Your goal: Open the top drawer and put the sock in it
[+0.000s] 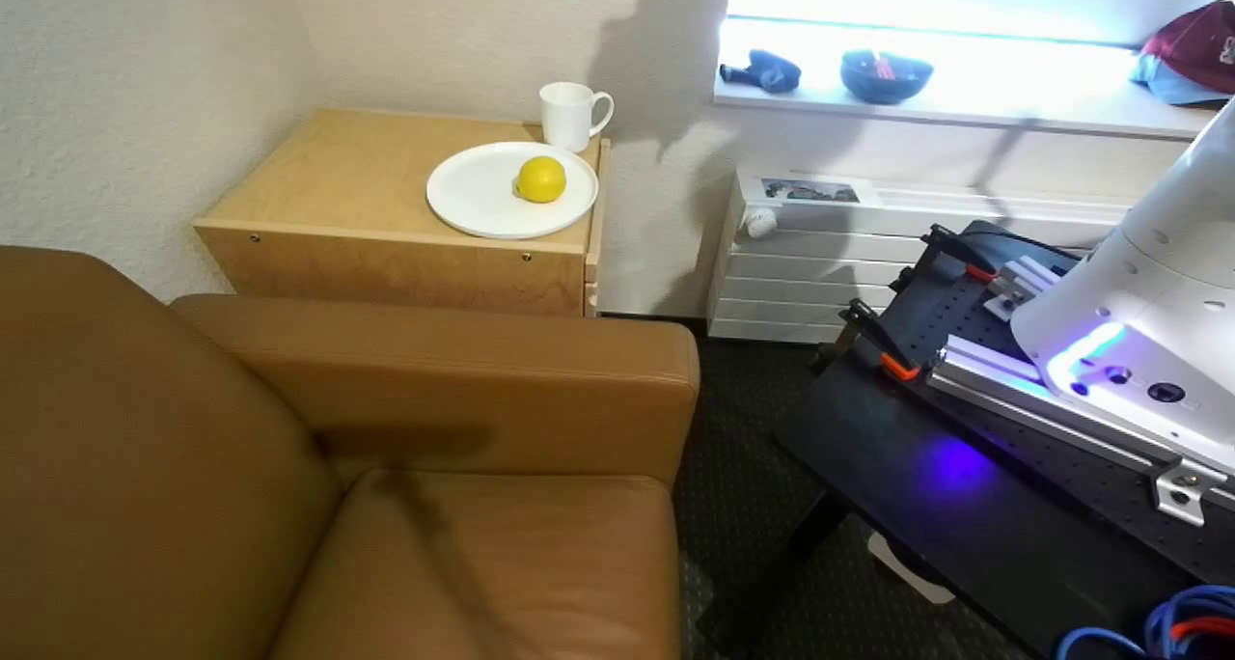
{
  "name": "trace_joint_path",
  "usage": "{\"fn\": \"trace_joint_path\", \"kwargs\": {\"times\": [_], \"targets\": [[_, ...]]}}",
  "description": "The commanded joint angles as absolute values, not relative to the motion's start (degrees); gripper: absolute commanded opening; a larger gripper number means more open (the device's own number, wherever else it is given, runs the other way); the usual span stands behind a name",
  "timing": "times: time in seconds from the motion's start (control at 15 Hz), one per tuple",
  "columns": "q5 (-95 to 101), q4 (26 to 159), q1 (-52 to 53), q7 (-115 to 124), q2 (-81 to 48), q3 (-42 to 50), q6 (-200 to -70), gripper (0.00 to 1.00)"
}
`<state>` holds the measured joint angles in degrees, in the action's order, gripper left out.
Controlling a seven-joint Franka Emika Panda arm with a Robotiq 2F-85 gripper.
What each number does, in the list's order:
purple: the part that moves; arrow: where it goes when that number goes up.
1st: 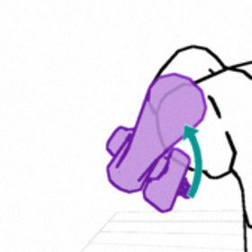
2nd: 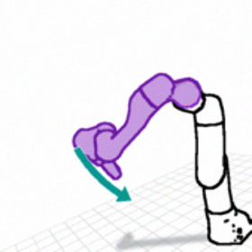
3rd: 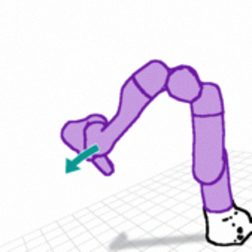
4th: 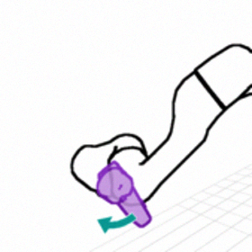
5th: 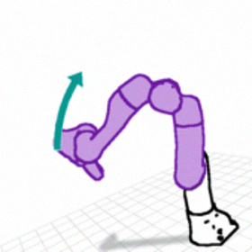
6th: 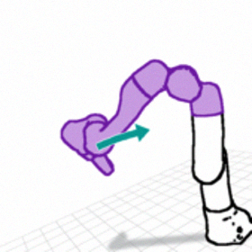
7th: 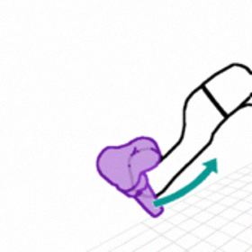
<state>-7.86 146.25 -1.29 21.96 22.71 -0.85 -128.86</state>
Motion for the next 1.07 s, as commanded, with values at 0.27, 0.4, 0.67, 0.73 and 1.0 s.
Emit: {"fn": "trace_joint_path", "kwargs": {"times": [0.27,0.4,0.67,0.73,1.0], "targets": [[-17.7,146.0,-2.0,23.2,9.3,1.1,-136.1,1.00],[-18.8,145.1,-2.0,22.6,7.2,1.5,-136.1,1.00],[-17.5,144.9,-1.9,26.0,5.1,0.7,-139.6,1.00],[-19.4,144.7,-1.5,26.2,3.7,0.7,-140.7,1.00],[-21.7,145.8,0.5,31.4,-3.6,-1.5,-156.6,1.00]]}}
